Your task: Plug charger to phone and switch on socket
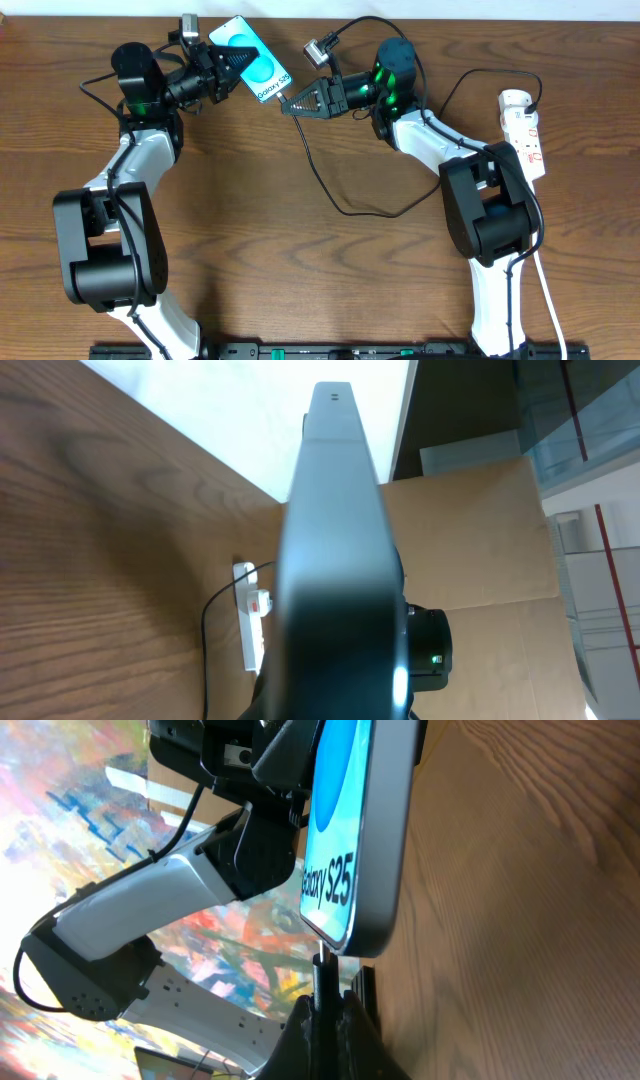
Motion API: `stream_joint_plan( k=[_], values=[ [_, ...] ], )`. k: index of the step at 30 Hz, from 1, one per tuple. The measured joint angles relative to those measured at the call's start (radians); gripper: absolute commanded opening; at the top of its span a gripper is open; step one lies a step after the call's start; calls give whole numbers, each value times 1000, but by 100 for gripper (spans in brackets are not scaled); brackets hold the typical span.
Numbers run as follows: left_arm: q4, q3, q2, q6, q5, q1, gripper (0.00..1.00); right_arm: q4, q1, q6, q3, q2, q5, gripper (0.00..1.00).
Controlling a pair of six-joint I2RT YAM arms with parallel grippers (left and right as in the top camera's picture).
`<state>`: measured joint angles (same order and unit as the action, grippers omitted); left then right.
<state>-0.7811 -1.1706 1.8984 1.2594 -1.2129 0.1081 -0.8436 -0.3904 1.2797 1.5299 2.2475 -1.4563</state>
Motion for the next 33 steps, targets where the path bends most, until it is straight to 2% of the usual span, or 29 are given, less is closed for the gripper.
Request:
stream_joint_plan(
  k=[13,33],
  values=[
    [-64,0,0,5,-11,-2,7,0,-1,-1,0,0,2,1],
    [-64,0,0,23,-15,19,7,1,-1,-1,0,0,5,1]
  ],
)
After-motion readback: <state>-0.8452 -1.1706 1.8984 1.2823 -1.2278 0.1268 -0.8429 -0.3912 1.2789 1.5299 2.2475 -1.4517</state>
